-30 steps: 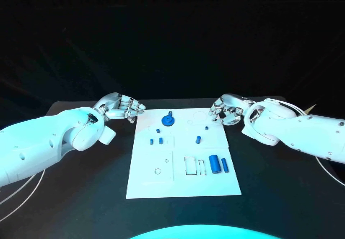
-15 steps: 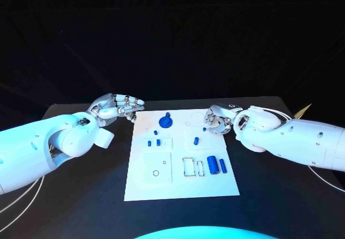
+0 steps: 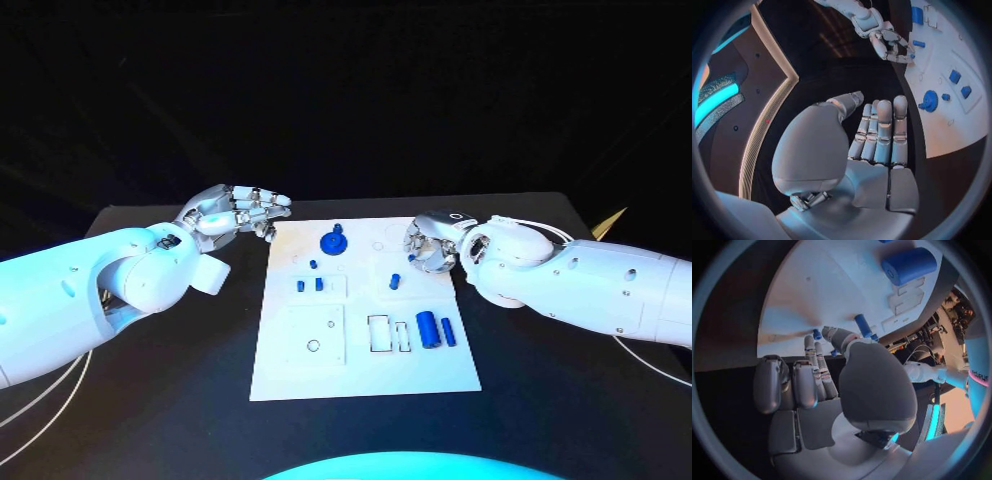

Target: Assemble the parts on the task board

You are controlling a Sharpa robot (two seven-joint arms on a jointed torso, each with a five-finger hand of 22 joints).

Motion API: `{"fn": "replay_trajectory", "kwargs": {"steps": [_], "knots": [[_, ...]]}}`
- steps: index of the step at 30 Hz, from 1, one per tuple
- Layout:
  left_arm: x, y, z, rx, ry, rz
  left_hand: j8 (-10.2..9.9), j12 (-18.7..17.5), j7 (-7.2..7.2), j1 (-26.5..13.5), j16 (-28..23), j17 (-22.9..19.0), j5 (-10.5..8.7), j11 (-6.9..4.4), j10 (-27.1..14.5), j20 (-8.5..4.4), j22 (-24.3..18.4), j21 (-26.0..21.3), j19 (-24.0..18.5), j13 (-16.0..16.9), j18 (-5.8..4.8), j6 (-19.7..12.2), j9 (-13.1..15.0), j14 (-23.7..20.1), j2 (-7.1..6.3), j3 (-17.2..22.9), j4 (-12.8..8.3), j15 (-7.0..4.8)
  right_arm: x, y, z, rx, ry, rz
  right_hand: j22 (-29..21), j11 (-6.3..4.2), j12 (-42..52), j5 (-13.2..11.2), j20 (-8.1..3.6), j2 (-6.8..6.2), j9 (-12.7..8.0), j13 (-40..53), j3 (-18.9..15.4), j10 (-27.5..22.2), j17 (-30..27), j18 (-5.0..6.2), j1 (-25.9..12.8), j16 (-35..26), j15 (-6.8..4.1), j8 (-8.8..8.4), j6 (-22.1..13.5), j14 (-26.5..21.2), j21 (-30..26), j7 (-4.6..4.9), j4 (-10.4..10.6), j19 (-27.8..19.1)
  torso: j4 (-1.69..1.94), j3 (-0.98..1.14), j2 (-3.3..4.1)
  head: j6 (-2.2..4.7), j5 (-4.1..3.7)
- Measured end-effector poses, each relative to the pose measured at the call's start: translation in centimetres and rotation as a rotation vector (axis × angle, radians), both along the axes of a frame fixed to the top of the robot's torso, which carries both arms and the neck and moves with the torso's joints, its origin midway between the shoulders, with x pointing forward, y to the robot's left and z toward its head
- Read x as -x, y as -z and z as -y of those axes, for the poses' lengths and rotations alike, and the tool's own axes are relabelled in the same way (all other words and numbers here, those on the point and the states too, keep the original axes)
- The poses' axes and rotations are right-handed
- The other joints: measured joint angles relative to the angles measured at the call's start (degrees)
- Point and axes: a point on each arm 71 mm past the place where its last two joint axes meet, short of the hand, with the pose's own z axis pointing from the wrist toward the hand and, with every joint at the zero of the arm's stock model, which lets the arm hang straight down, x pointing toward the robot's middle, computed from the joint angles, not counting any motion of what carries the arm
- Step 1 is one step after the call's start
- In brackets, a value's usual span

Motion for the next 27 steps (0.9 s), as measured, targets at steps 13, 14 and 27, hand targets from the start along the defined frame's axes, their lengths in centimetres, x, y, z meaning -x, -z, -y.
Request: {"fn": "replay_trajectory", "kwargs": {"steps": [13,14,27], "knots": [[0.14,-0.06,0.0,0.006,0.002,-0.003,0.0,0.0,0.0,0.0,0.0,0.0,0.0,0.0,0.0,0.0,-0.09,0.0,0.0,0.0,-0.07,0.0,-0.01,0.0,0.0,0.0,0.0,0.0,-0.19,0.52,-0.36,0.022,0.005,-0.005,0.43,-0.76,0.44,-5.91,-0.42,1.2,1.24,1.02,2.37,2.11,0.27,0.0,1.2,1.04,0.0,1.1,1.54,0.0,1.59,-0.72,-1.25,0.42,0.02,-0.06,-0.02,-0.36,-0.07],[0.16,-0.07,-0.02,0.006,0.002,-0.003,0.0,0.0,0.0,0.0,0.0,0.0,0.0,0.0,0.0,0.0,-0.09,0.0,0.0,-0.02,-0.07,0.0,-0.01,0.0,0.0,0.0,0.0,0.0,-0.21,0.55,-0.38,0.025,0.006,-0.003,0.43,-0.76,0.45,-5.99,-0.42,1.2,1.33,1.06,2.54,2.11,0.29,0.0,1.2,1.04,0.0,1.1,1.54,0.0,1.92,-0.72,-1.42,0.42,0.02,-0.06,-0.02,-0.4,-0.07],[0.25,-0.08,-0.03,0.005,0.005,-0.005,-0.22,0.0,0.21,0.0,0.02,-0.05,0.0,0.2,-0.2,0.19,-0.29,-0.21,0.19,-0.06,-0.08,-0.21,-0.02,0.0,0.0,-0.32,0.32,0.0,-0.18,0.67,-0.73,0.057,0.002,0.018,0.42,-1.17,0.89,-6.46,-0.83,1.95,2.05,1.83,3.55,3.33,0.63,-0.92,1.96,1.67,-0.44,1.5,2.38,0.0,3.98,-1.16,-2.44,0.82,-0.01,-0.02,-0.03,-0.79,-0.51]]}}
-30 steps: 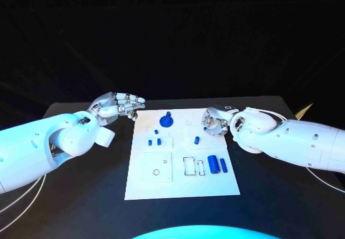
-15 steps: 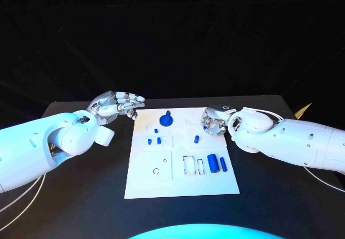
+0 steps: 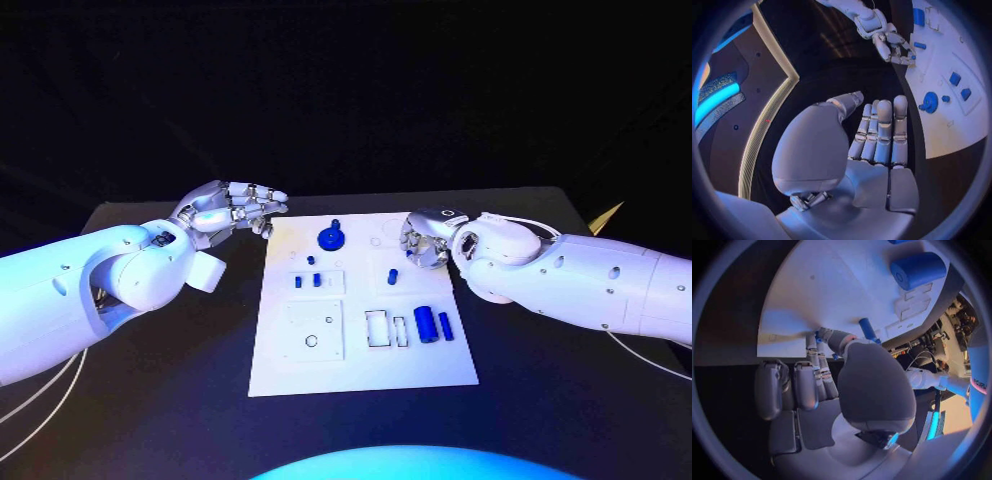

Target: Assemble the parts on the task board

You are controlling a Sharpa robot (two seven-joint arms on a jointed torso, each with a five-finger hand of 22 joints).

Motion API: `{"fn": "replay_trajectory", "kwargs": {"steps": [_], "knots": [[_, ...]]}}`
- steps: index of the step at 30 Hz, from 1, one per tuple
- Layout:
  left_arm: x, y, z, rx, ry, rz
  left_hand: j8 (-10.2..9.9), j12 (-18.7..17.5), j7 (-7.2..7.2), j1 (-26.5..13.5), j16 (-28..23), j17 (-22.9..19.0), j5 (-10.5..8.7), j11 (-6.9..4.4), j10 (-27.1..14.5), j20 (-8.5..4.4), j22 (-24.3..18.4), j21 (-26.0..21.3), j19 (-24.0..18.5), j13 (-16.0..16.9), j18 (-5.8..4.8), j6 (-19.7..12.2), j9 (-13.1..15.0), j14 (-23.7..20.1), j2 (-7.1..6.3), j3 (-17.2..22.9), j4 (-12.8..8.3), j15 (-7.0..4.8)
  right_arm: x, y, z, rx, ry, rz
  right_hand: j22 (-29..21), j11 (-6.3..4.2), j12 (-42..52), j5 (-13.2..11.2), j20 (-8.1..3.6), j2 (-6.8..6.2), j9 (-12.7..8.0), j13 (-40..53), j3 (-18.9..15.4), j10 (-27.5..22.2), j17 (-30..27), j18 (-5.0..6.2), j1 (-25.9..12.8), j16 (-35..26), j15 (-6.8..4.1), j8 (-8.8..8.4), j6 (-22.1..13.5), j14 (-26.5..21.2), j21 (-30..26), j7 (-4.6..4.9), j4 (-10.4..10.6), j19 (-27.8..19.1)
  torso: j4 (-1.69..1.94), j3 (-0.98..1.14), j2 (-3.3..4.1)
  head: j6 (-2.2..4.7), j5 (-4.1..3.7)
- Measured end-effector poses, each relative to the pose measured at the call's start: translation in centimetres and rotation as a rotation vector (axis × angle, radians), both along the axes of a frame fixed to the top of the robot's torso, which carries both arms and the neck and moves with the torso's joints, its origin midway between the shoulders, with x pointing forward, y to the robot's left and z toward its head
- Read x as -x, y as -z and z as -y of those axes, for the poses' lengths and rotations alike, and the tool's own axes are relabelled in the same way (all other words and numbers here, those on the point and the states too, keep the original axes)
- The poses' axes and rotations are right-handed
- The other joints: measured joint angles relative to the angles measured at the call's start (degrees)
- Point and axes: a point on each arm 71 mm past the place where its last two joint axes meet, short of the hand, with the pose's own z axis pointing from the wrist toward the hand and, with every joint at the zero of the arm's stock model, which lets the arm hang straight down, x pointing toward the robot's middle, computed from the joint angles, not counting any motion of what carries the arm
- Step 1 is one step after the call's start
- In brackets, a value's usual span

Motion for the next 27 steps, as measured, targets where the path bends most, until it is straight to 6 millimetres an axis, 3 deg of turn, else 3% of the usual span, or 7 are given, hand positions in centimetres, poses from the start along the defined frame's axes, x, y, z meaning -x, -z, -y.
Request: {"fn": "replay_trajectory", "kwargs": {"steps": [6,11,12,15,17,27], "knots": [[0.01,0.01,0.02,-0.001,0.001,-0.001,0.0,0.0,-0.2,0.0,0.0,0.0,0.0,0.02,-0.02,0.03,-0.06,-0.23,0.03,-0.05,0.0,-0.21,0.0,0.0,0.0,0.0,0.0,0.0,0.13,0.05,-0.24,0.017,-0.004,0.011,0.0,-0.31,0.01,-0.65,0.0,1.19,0.77,0.29,0.86,0.71,0.0,0.0,0.52,0.28,-0.42,0.97,1.61,0.0,0.48,-0.56,-0.86,0.0,-0.04,0.01,-0.02,-0.1,-0.07],[0.02,0.01,0.04,-0.002,0.001,-0.001,0.0,0.0,-0.2,0.0,0.0,0.0,0.0,0.02,-0.03,0.03,-0.09,-0.22,0.03,-0.05,-0.01,-0.21,-0.01,0.0,0.0,0.0,0.0,0.0,0.27,0.09,-0.42,0.029,-0.006,0.022,-0.01,0.25,0.3,-0.18,-0.47,2.52,1.63,0.34,2.14,1.28,-0.04,0.01,0.53,0.55,-0.82,1.77,2.79,0.01,1.7,-0.96,-2.16,0.19,-0.04,0.02,-0.02,-0.16,-0.04],[0.02,0.01,0.05,-0.002,0.002,-0.001,0.0,0.0,-0.2,0.0,0.01,0.0,0.0,0.02,-0.02,0.03,-0.12,-0.23,0.03,-0.05,0.0,-0.21,-0.01,0.0,0.0,0.0,0.0,0.0,0.3,0.11,-0.47,0.032,-0.007,0.026,-0.01,0.31,0.3,0.17,-0.63,2.54,1.79,0.34,2.36,1.33,-0.13,0.01,0.54,0.55,-0.82,1.88,2.83,0.01,2.1,-1.0,-2.38,0.19,-0.04,0.02,-0.02,-0.16,-0.04],[0.04,0.0,0.09,-0.002,0.003,-0.001,-0.28,0.0,-0.09,0.02,-0.31,-0.07,0.0,0.04,-0.04,0.01,-0.22,-0.39,0.04,-0.08,-0.01,-0.31,-0.01,0.0,0.02,-0.16,-0.16,0.0,0.37,0.14,-0.54,0.036,-0.007,0.033,-0.01,0.53,0.3,0.82,-0.63,2.81,2.41,0.36,2.83,1.56,-0.83,-1.78,0.37,0.55,-0.96,2.05,3.06,-0.14,6.26,-1.24,-2.86,0.19,-0.03,0.02,-0.02,-0.2,-0.07],[0.07,-0.01,0.13,-0.003,0.004,0.0,-0.36,0.0,0.09,0.65,-0.33,-0.13,0.32,0.33,-0.34,-0.15,-0.34,-0.61,0.46,-0.15,-0.01,-0.51,-0.01,0.0,0.65,0.06,-0.38,0.0,0.42,0.17,-0.59,0.038,-0.007,0.038,-0.01,0.6,0.3,0.94,-0.63,2.88,2.55,0.39,2.98,1.63,-0.89,-1.78,0.31,0.55,-1.01,2.09,3.1,-0.19,6.66,-1.27,-3.02,0.19,-0.01,0.01,-0.02,-0.2,-0.07],[0.17,-0.03,0.17,-0.01,0.01,0.003,-0.6,0.0,0.11,0.71,-0.33,-0.18,0.33,0.32,-0.75,-0.07,-0.35,-0.61,0.54,-0.2,-0.01,-0.91,-0.06,0.0,0.71,0.18,-0.49,0.0,0.67,0.31,-0.63,0.033,-0.003,0.06,-0.02,0.6,0.28,0.98,-0.63,3.19,2.92,0.74,3.15,1.63,-0.99,-1.78,0.01,0.55,-1.22,2.43,3.26,0.01,6.66,-1.45,-3.33,0.19,-0.03,0.01,-0.02,-0.26,-0.15]]}}
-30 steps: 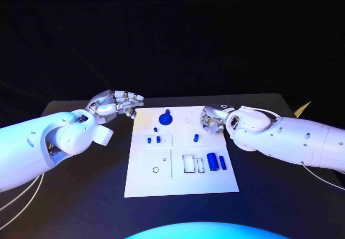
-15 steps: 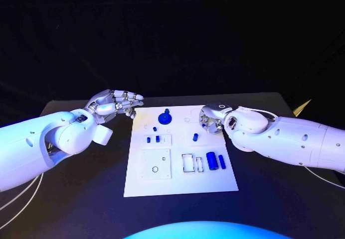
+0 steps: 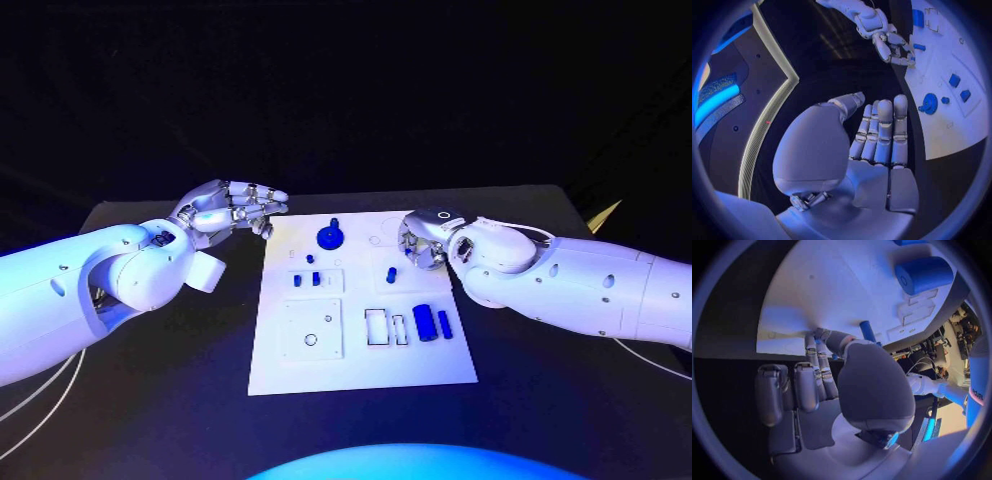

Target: Assemble the parts on the task board

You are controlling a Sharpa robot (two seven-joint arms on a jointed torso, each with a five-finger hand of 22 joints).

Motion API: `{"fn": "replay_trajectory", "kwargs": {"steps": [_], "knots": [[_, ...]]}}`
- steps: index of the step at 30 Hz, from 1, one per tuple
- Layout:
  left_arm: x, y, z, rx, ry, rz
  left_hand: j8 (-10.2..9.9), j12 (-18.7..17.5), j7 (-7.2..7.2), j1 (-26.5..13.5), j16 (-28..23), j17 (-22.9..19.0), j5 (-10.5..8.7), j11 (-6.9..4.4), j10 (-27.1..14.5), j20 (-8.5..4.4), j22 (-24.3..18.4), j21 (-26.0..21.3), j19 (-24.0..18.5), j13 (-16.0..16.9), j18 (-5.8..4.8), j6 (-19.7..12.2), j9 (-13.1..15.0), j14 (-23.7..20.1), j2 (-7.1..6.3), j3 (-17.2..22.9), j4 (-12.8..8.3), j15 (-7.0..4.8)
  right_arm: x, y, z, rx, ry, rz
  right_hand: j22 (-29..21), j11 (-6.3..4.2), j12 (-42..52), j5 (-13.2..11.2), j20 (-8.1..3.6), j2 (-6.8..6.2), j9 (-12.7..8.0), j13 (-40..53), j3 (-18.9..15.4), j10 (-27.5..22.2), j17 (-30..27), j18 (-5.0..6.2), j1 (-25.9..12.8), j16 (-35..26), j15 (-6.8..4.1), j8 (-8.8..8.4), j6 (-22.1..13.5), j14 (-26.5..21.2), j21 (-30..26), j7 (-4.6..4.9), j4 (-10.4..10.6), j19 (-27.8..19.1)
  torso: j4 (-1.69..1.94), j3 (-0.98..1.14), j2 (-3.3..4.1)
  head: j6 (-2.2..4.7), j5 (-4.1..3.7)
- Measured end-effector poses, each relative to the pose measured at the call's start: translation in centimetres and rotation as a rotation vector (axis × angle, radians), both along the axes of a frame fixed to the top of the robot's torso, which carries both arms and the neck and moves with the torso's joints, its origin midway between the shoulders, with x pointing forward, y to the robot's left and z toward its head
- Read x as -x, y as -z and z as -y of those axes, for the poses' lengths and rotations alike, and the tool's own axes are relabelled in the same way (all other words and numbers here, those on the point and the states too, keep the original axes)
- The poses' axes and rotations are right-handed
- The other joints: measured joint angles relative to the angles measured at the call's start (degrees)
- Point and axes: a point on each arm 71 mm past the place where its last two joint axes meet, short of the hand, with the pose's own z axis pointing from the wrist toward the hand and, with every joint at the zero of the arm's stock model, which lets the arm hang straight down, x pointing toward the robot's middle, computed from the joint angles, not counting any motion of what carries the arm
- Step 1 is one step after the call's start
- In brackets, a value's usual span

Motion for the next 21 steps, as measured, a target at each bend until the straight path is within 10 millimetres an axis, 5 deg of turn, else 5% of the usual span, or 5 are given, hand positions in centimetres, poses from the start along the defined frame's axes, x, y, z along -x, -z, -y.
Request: {"fn": "replay_trajectory", "kwargs": {"steps": [21], "knots": [[0.0,0.0,-0.1,-0.008,-0.001,-0.002,-0.21,-0.21,0.21,0.19,-0.26,-0.05,0.0,0.41,-0.41,0.0,-0.1,0.0,0.0,-0.11,-0.01,-0.61,-0.1,0.21,-0.19,-0.16,-0.16,0.21,0.8,-1.1,0.3,-0.047,-0.001,0.02,-0.01,0.22,0.24,-0.46,0.01,0.31,0.57,2.45,0.39,0.22,-0.15,0.0,-0.19,0.0,0.02,0.26,0.16,0.01,0.26,0.13,-0.55,0.0,-0.07,0.05,0.03,0.45,0.18]]}}
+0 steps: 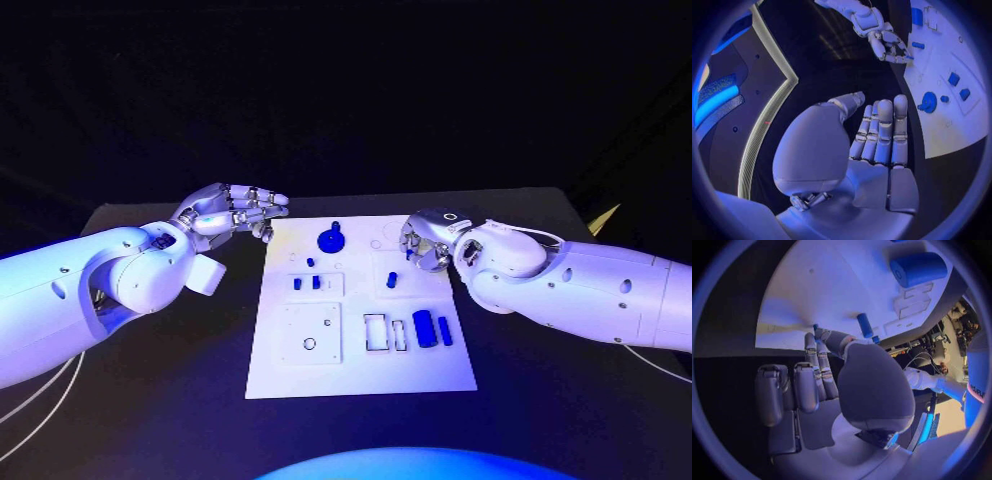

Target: Assemble the parts on the task board

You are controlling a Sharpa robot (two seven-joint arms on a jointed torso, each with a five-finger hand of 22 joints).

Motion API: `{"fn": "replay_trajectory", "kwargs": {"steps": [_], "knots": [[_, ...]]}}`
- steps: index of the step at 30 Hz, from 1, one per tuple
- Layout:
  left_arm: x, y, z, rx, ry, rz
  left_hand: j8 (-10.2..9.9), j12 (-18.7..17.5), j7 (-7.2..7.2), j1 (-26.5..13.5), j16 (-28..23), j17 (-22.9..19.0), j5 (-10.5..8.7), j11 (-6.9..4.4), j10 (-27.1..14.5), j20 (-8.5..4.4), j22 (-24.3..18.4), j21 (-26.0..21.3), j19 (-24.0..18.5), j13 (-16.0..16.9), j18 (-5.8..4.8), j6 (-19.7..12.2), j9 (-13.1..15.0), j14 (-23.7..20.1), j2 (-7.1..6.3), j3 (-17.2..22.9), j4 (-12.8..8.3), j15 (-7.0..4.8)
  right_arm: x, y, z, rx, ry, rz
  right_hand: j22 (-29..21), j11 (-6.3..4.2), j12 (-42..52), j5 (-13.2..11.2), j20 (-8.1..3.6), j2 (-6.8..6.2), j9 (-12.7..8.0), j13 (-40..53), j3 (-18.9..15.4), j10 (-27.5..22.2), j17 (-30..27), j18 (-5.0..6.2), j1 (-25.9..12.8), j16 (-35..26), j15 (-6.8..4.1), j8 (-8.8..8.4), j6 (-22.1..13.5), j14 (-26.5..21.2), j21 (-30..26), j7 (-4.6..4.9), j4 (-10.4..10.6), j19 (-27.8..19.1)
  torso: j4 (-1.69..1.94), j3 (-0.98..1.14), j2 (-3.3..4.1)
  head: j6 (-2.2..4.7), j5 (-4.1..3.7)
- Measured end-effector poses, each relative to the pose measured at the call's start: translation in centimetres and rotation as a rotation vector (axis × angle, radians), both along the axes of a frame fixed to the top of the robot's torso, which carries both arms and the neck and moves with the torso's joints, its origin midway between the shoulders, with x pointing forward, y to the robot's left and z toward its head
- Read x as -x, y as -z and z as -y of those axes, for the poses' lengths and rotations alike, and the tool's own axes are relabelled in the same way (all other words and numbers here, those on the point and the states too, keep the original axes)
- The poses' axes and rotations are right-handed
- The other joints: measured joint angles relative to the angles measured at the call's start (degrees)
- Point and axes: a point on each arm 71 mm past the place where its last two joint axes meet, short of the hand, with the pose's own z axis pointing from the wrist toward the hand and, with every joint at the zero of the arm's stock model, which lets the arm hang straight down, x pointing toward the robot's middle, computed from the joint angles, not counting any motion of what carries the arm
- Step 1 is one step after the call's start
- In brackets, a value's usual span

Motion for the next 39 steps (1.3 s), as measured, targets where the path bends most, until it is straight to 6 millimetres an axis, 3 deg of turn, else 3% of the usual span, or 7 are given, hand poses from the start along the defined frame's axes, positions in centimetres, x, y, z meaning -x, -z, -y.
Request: {"fn": "replay_trajectory", "kwargs": {"steps": [10,17,23,29,39], "knots": [[0.0,0.0,-0.1,-0.002,-0.001,-0.002,0.0,0.0,0.0,0.05,0.0,0.01,0.0,-0.21,-0.21,0.0,0.0,0.0,0.0,0.0,-0.01,0.0,0.0,0.0,-0.05,0.0,0.0,0.0,1.1,-2.5,-0.2,-0.058,-0.023,0.027,0.04,0.0,0.0,-0.13,0.0,0.05,0.07,0.0,-0.01,0.0,0.0,0.0,-0.07,0.0,0.0,0.0,-0.04,0.0,0.0,-0.04,-0.01,0.0,-0.05,-0.09,-0.09,0.1,-0.24],[0.0,0.0,-0.1,-0.003,-0.002,-0.003,0.0,0.0,0.0,0.04,0.0,0.01,0.0,-0.21,-0.21,0.0,-0.01,0.0,0.0,-0.05,0.0,0.0,0.0,0.0,-0.04,0.0,0.0,0.0,2.7,-3.1,-2.2,-0.111,-0.078,0.02,0.04,0.0,-0.01,-0.22,0.0,0.05,-0.04,0.0,-0.01,0.0,0.0,0.0,-0.06,0.0,0.01,-0.07,-0.05,0.0,0.0,-0.04,-0.01,0.0,0.0,-0.12,-0.13,0.07,-0.09],[-0.1,0.1,0.0,-0.003,-0.005,-0.003,0.0,0.0,0.19,0.04,0.0,-0.04,0.0,0.0,-0.42,0.0,-0.04,0.0,0.0,-0.05,-0.01,-0.2,-0.01,0.0,-0.05,0.0,0.0,0.0,4.8,-3.0,-5.0,-0.167,-0.156,-0.006,0.04,0.0,-0.01,-0.33,0.0,0.04,0.04,0.0,-0.02,0.0,0.01,0.0,-0.06,0.0,0.01,-0.11,-0.06,0.01,0.41,-0.05,-0.01,0.0,0.02,-0.12,-0.19,-0.07,1.12],[-0.3,0.2,0.2,-0.002,-0.009,-0.003,0.0,0.0,0.19,0.04,0.0,-0.04,0.0,0.0,-0.42,0.0,-0.04,0.0,0.0,-0.05,-0.01,-0.2,-0.05,0.0,-0.05,0.0,0.01,0.0,6.5,-2.2,-7.9,-0.206,-0.225,-0.04,0.03,-0.01,-0.01,-0.33,0.0,0.04,0.1,-0.01,-0.02,0.0,-0.13,0.0,-0.06,0.0,0.01,-0.12,-0.17,0.01,0.41,-0.14,-0.01,0.0,-0.05,-0.22,-0.39,-0.43,2.89],[-0.8,0.3,0.6,-0.001,-0.029,-0.003,0.0,0.0,0.19,0.04,0.0,-0.03,0.0,0.0,-0.42,0.0,-0.04,-0.22,0.0,-0.04,0.0,-0.2,-0.04,0.0,-0.04,0.0,0.01,0.0,8.5,0.6,-11.2,-0.234,-0.293,-0.112,0.02,-0.01,-0.02,-0.44,0.0,0.03,0.09,-0.03,0.09,0.0,-0.23,0.01,-0.06,0.0,0.01,0.06,-0.12,0.01,0.41,-0.08,-0.24,0.0,-0.18,-0.51,-0.88,-1.66,5.23]]}}
